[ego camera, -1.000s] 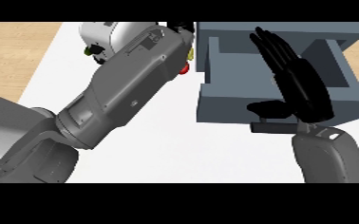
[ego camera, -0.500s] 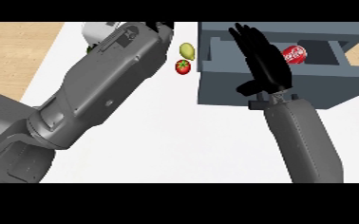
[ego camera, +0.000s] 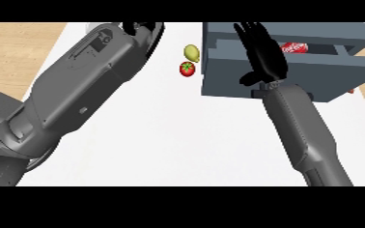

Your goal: Pick up the can, place it into the drawer and close the drawer

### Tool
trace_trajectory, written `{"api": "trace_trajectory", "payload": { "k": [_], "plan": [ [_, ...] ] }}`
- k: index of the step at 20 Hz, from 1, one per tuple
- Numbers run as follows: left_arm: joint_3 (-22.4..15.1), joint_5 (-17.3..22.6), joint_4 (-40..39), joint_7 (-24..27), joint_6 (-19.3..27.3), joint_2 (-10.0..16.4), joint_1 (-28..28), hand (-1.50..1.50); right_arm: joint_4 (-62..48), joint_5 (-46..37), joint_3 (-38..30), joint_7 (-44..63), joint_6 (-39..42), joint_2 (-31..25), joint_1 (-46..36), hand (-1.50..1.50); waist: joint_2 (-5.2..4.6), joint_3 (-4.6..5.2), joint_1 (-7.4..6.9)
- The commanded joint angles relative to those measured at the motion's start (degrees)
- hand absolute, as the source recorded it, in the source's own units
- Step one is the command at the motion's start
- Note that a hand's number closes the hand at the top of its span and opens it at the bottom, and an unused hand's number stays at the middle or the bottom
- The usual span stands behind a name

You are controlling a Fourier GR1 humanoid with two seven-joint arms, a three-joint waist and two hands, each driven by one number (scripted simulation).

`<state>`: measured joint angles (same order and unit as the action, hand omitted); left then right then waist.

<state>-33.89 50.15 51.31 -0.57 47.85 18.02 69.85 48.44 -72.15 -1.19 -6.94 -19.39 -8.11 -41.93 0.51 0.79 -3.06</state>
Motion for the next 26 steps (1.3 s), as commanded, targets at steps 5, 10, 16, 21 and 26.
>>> {"api": "trace_trajectory", "payload": {
  "k": [5,10,16,21,26],
  "plan": [
    [0.36,-1.27,7.38,-2.29,0.74,2.95,-4.73,-1.5,-16.07,-1.09,-4.57,0.06,-10.87,0.01,-6.42,-1.5,-1.23,-0.86,-0.75],
    [1.8,-1.79,6.48,-5.2,-0.82,5.23,-1.94,-1.5,-22.59,-2.03,-6.03,1.2,-15.22,1.2,-13.27,-1.5,-1.77,-0.89,-0.89],
    [0.68,-3.11,13.14,-6.64,-0.45,7.34,-5.46,-1.5,-29.32,-1.67,-8.86,0.35,-18.43,-2.82,-18.63,-1.5,-1.92,-0.91,-2.56],
    [1.02,-4.37,14.83,-5.77,0.34,7.91,-7.61,-1.5,-32.45,-2.87,-9.11,1.83,-18.72,-4.73,-23.37,-1.5,-2.23,-0.88,-2.94],
    [1.34,-4.58,15.8,-8.23,1.83,7.78,-6.31,-1.5,-34.79,-2.63,-10.03,2.04,-17.62,-6.78,-26.04,-1.5,-2.33,-0.93,-2.93]
  ]
}}
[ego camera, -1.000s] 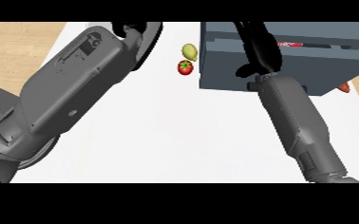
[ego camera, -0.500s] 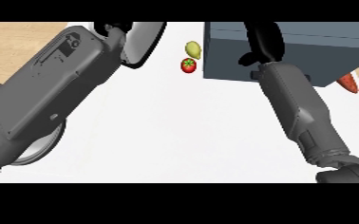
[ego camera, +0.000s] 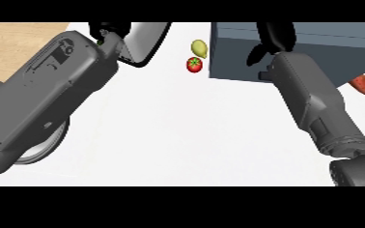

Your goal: Pick up the can, place it into the drawer and close the drawer

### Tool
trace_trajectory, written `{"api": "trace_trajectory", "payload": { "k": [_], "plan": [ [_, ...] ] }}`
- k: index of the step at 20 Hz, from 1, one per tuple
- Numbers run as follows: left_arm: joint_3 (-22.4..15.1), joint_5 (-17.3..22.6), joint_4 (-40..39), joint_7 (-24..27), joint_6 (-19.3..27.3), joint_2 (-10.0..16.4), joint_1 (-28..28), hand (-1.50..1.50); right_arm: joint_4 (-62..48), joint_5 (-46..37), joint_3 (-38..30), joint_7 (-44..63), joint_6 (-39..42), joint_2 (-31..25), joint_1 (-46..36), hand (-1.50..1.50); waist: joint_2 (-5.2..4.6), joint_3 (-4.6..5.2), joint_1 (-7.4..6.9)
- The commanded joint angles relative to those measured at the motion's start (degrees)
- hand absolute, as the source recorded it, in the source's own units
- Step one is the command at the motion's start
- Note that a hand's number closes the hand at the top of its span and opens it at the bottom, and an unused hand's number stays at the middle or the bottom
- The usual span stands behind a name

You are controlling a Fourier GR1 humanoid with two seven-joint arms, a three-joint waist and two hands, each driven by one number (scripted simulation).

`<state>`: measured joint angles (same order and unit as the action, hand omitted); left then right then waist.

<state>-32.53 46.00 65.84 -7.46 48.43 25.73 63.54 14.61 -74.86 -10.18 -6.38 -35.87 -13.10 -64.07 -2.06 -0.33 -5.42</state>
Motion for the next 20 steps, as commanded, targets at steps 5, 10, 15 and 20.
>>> {"api": "trace_trajectory", "payload": {
  "k": [5,10,15,20],
  "plan": [
    [0.09,-0.54,2.79,-3.06,1.29,0.43,0.86,-1.5,-2.45,1.79,-2.39,-2.09,1.68,-1.77,-6.23,-1.5,-0.02,0.11,-1.21],
    [-0.62,-1.3,3.78,-1.71,-0.03,1.07,-1.5,-1.5,-2.25,13.64,-12.49,-10.62,7.44,1.12,-6.61,-1.5,-0.28,-0.13,-1.46],
    [0.42,-0.99,4.23,-2.56,0.3,1.86,-1.92,-1.5,-2.15,22.96,-21.14,-14.96,12.26,4.19,-7.24,-1.5,0.4,-0.06,-0.48],
    [-0.64,-1.5,7.75,-2.8,0.36,1.76,-4.61,-1.5,-2.67,25.25,-23.76,-15.45,16.05,1.03,-10.0,-1.5,0.19,0.17,-1.45]
  ]
}}
